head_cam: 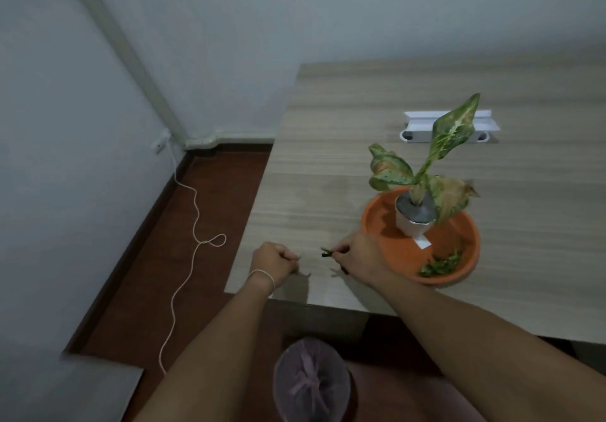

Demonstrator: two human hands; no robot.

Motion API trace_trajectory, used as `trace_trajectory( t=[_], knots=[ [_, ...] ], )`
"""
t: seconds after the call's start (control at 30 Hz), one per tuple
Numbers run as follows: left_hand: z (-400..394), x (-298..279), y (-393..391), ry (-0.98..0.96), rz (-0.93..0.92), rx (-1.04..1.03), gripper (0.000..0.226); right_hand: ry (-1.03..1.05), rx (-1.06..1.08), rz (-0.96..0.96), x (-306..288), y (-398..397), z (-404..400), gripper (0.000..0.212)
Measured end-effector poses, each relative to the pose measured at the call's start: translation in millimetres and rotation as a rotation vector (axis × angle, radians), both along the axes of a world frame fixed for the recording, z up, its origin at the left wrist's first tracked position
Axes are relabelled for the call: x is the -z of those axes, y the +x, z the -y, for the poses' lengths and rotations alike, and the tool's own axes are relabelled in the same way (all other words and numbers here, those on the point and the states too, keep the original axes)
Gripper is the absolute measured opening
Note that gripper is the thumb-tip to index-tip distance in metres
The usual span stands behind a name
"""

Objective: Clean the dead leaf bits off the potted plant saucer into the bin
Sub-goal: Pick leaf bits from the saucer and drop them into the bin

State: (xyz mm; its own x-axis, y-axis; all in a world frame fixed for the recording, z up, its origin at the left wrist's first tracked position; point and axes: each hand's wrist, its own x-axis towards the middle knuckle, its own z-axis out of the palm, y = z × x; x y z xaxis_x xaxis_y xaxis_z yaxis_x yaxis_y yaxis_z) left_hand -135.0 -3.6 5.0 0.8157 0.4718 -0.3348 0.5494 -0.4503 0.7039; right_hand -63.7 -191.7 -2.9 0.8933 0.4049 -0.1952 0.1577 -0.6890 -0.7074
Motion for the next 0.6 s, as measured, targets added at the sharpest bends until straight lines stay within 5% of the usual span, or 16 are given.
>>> trace_trajectory(
  t=[0.6],
  knots=[
    [-13.7,110.4,-183.5,-0.16,-0.15,-0.466,0.012,-0.122,-0.35,-0.146,97.5,-121.7,-43.2,0.012]
  ],
)
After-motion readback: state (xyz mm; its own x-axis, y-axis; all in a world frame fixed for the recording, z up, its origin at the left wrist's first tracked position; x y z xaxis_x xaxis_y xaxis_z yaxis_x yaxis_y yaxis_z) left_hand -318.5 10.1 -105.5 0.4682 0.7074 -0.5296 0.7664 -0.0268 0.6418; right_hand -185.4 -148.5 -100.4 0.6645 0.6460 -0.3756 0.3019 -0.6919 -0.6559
